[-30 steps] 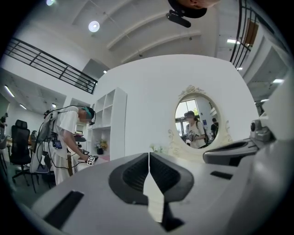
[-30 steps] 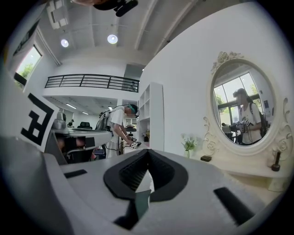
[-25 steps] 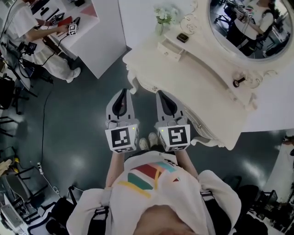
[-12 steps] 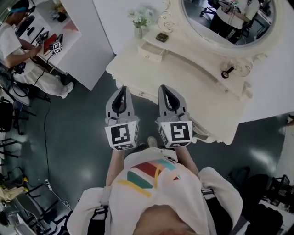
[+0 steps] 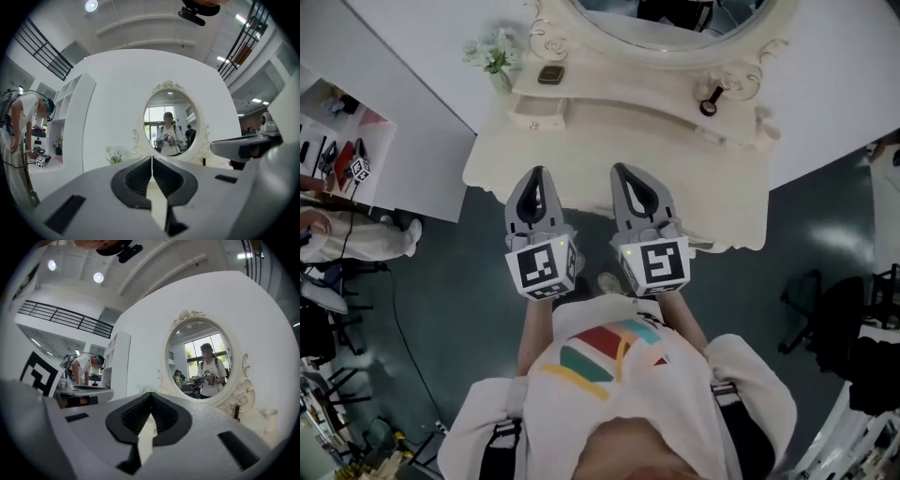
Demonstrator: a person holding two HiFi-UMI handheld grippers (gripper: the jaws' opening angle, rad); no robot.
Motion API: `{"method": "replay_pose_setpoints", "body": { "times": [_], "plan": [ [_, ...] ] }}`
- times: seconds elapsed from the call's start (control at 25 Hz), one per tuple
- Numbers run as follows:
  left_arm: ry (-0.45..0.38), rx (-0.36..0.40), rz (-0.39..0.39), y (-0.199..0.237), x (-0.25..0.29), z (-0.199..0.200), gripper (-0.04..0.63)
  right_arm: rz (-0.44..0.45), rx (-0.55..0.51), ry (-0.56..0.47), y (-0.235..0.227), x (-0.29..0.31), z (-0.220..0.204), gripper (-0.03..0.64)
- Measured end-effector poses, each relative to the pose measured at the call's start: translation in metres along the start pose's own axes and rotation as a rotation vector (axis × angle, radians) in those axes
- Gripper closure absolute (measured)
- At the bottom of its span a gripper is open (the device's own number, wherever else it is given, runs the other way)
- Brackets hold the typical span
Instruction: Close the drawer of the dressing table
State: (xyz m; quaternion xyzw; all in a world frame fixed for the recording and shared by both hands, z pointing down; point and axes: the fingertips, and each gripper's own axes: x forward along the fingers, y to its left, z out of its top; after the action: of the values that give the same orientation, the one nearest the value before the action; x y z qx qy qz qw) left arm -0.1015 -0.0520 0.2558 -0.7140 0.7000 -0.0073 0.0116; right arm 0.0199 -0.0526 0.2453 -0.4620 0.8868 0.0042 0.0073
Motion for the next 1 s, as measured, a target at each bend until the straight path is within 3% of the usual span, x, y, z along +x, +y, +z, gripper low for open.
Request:
{"method": "replay_pose_setpoints", "body": {
  "times": [0.48, 1.0],
  "plan": [
    [0.034, -0.031, -0.112, 0.027, 0.073, -0.005, 0.588, -0.181, -0.011, 0.012, -0.017, 0.043, 0.004, 0.617],
    [0.048, -0.001, -0.147, 0.052, 0.127, -0.025, 0.588, -0.195, -0.050, -0.004, -0.032, 0.100, -0.004, 0.617]
  ]
}}
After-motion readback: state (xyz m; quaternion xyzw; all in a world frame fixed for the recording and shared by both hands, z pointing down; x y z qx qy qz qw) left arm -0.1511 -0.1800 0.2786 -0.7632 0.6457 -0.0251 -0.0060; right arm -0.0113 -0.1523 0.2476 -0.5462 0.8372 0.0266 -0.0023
